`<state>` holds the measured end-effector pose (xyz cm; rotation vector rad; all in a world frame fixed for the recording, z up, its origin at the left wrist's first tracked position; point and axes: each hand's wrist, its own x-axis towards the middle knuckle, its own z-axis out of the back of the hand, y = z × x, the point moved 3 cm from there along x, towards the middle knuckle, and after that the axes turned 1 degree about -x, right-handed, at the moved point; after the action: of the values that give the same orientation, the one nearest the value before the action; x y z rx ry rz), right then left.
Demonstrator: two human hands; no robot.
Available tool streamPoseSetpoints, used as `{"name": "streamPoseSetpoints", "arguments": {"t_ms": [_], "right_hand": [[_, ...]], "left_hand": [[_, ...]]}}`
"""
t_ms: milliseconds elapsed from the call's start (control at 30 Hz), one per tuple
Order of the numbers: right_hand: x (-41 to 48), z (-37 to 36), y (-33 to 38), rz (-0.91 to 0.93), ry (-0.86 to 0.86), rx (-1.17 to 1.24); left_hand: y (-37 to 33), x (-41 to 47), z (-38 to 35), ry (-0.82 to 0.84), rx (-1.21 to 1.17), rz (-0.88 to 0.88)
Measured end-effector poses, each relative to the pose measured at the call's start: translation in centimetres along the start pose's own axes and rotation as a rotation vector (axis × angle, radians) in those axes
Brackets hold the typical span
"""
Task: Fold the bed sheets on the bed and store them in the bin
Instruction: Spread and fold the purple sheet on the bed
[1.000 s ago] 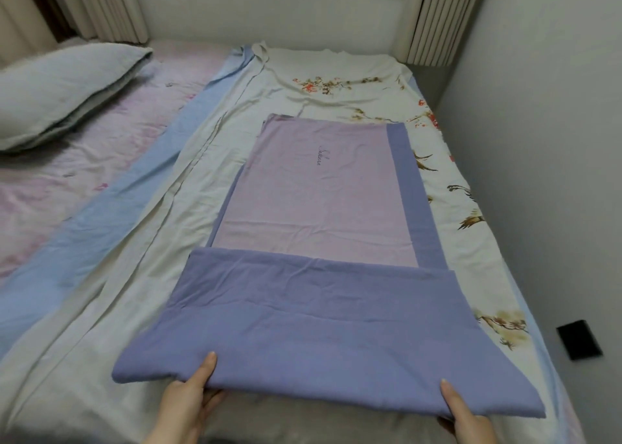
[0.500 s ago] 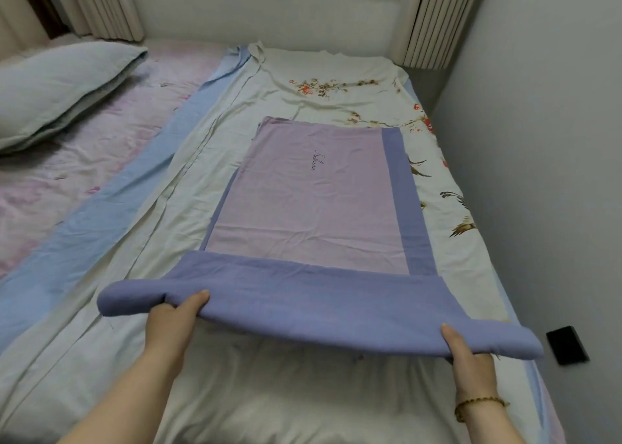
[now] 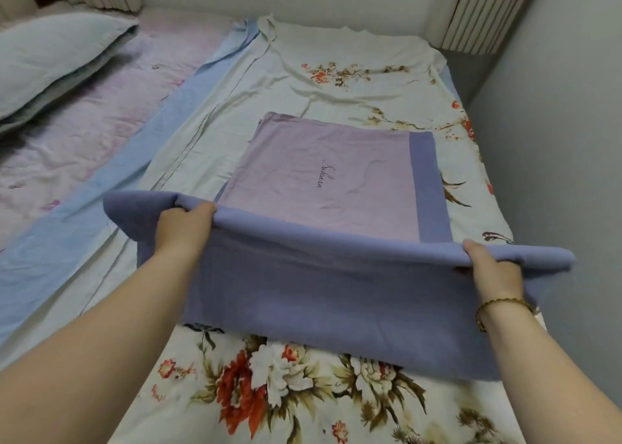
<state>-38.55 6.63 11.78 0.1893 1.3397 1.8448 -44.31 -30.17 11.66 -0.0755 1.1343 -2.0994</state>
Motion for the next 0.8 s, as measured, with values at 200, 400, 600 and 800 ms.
{"name": "streamPoseSetpoints", "arguments": {"t_ms": [200,400,600,800], "right_hand": [[10.5,-6.4,-0.1,-0.015,0.169,-0.174],[13.7,-10.3,-8.1,0.04,0.267,-0.631],[11.1,-13.1,-11.7,0.141,0.098,-1.231],[2.6,-24.5,-11.8,0.857,0.15,-1.044]], "left_hand": [[-1.0,8.6,-7.9,0.154,-0.108,0.075],[3.8,11.6,-14.9,0.42,0.362,-0.293],[7.7,9.4,-18.0,0.376,0.76,-0.627],[9.9,4.9,-20.8,0.484,0.868,-0.843]]}}
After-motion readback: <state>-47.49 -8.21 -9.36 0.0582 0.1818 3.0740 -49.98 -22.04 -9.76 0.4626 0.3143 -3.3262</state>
